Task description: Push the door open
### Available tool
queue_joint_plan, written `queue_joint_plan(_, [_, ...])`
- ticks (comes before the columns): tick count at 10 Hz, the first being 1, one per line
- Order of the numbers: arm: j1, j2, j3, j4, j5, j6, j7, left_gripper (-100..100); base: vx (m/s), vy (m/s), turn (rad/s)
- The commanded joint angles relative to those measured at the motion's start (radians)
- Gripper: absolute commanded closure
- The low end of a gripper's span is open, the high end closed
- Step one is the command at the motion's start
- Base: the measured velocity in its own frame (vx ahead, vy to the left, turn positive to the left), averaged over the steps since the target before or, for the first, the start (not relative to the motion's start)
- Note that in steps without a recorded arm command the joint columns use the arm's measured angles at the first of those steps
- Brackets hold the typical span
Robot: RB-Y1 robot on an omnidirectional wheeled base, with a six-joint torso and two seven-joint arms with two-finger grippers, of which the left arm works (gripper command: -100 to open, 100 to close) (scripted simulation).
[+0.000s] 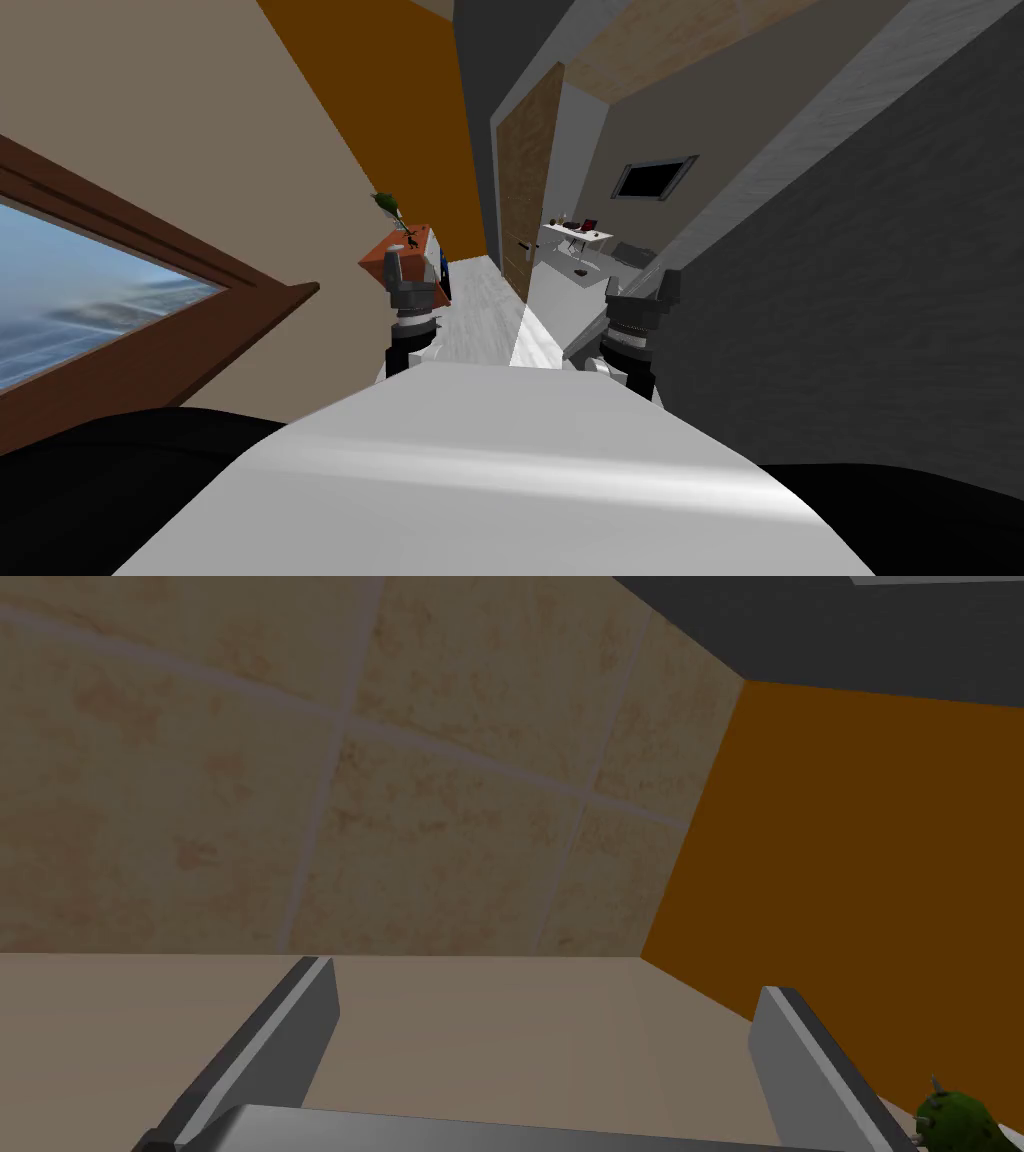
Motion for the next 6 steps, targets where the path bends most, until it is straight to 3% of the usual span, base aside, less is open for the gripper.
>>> queue_joint_plan(1, [-0.021, 0.010, -0.012, 0.034, 0.009, 0.004, -0.003, -100, 0.083, 0.036, -0.098])
queue_joint_plan(6, [-0.083, 0.031, -0.048, 0.133, 0.033, 0.015, -0.012, -100, 0.148, 0.059, -0.075])
